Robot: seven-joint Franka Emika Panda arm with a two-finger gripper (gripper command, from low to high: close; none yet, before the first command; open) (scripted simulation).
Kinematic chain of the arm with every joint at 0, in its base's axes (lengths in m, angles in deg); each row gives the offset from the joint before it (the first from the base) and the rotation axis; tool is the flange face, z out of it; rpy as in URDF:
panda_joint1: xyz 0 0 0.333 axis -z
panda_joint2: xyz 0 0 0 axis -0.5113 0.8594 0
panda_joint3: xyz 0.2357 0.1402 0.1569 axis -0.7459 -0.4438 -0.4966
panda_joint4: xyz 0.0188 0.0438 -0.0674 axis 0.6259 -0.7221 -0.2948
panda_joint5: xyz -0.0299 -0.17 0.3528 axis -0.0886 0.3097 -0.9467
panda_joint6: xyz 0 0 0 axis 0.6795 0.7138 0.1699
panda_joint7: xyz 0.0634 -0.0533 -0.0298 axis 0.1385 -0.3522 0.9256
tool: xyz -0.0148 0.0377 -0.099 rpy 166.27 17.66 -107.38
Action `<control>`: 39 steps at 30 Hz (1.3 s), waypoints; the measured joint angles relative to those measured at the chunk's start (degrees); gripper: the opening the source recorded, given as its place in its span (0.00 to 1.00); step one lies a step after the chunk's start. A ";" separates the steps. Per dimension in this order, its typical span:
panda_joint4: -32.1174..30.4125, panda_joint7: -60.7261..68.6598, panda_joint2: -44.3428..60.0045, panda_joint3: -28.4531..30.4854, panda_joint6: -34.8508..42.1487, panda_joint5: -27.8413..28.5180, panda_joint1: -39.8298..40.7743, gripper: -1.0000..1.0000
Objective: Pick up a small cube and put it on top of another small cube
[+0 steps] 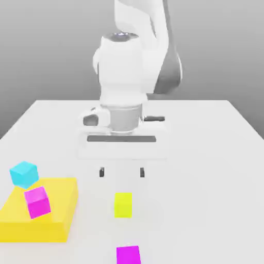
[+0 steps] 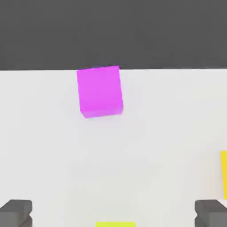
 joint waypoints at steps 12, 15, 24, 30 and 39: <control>1.16 2.07 17.79 -2.72 -14.33 -2.55 2.24 0.00; 1.25 1.92 18.32 -2.87 -14.76 -2.36 2.42 0.00; -0.21 -0.02 2.47 -1.23 -0.38 -0.17 2.56 0.00; 11.21 -3.23 0.29 3.40 13.17 0.41 11.45 0.00; 21.36 -4.80 5.98 6.77 17.73 -1.30 18.84 0.00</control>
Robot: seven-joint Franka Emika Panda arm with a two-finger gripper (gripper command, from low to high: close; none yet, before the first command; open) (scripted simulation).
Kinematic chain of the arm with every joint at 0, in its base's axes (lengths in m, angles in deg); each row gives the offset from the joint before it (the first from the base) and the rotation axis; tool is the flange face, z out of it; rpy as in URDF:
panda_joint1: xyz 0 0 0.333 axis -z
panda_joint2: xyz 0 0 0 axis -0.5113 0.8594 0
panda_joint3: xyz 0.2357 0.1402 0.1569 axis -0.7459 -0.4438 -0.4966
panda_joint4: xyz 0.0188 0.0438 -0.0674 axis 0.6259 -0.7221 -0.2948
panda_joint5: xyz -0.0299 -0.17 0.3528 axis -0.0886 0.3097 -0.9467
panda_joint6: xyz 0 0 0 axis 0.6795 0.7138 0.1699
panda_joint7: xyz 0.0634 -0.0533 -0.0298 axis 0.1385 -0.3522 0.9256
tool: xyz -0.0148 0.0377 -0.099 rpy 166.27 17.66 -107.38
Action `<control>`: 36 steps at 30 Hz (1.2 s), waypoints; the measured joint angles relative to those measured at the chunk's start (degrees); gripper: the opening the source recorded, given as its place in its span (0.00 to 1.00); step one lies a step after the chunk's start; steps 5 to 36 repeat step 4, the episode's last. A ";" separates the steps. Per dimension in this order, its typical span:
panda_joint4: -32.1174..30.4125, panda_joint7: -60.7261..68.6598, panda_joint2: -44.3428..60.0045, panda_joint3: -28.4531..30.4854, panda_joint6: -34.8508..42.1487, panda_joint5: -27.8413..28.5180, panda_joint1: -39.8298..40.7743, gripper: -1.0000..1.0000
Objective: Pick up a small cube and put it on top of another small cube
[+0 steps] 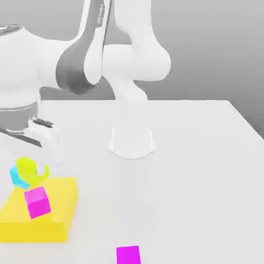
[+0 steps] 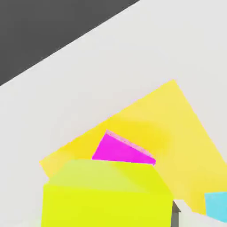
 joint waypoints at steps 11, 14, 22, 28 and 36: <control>-0.20 0.26 1.26 -0.09 -1.44 -0.36 -0.02 1.00; -0.20 0.26 1.26 -0.09 -1.44 -0.36 -0.02 1.00; -0.20 0.26 1.26 -0.09 -1.44 -0.36 -0.02 1.00; -0.20 0.26 1.26 -0.09 -1.44 -0.36 -0.02 1.00; -0.20 0.26 1.26 -0.09 -1.44 -0.36 -0.02 1.00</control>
